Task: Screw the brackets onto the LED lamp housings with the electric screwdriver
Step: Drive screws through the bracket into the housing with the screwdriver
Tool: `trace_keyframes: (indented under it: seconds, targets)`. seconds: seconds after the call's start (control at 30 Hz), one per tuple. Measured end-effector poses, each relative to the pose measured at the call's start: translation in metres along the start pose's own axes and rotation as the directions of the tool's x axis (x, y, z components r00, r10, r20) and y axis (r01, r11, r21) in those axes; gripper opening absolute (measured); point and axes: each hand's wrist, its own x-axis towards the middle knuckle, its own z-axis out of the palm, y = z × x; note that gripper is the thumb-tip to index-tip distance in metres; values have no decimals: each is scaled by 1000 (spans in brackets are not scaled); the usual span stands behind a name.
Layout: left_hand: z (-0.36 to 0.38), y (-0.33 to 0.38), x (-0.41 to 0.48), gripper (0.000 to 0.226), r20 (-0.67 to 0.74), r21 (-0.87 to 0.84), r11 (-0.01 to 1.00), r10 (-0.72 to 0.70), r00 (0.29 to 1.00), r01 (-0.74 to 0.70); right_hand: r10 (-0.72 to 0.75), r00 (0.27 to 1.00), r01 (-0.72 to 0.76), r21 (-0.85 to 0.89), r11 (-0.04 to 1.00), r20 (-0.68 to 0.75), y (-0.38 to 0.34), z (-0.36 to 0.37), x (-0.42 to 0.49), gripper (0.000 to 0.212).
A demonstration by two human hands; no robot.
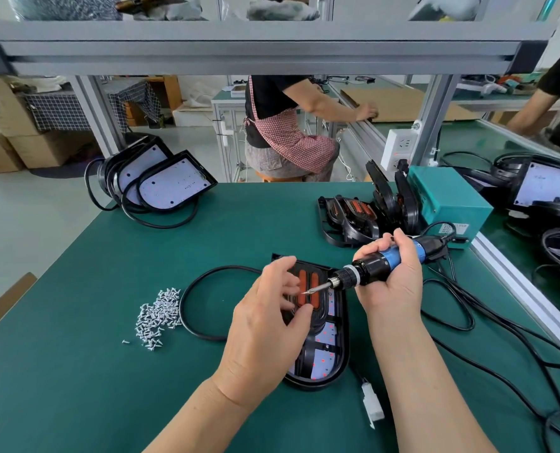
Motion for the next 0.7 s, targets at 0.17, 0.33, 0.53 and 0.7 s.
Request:
trace_keyframes:
  seconds: [0.17,0.33,0.53,0.7]
  targets:
    - [-17,-23,19,42,3,-109,905,-413,911,410,-66,995,71,-61,996,77,-6,9,-6,14]
    - [-7,-39,38,64,397,-67,685,-649,650,725,-108,966,182,-319,930,236,4,27,-26,14]
    - [2,-47,41,59,446,-135,649,-635,631,749,-131,886,372,-511,775,445,28,41,-49,17]
    - [3,-48,40,63,455,-161,674,-597,660,721,-117,863,421,-571,705,491,42,45,-55,17]
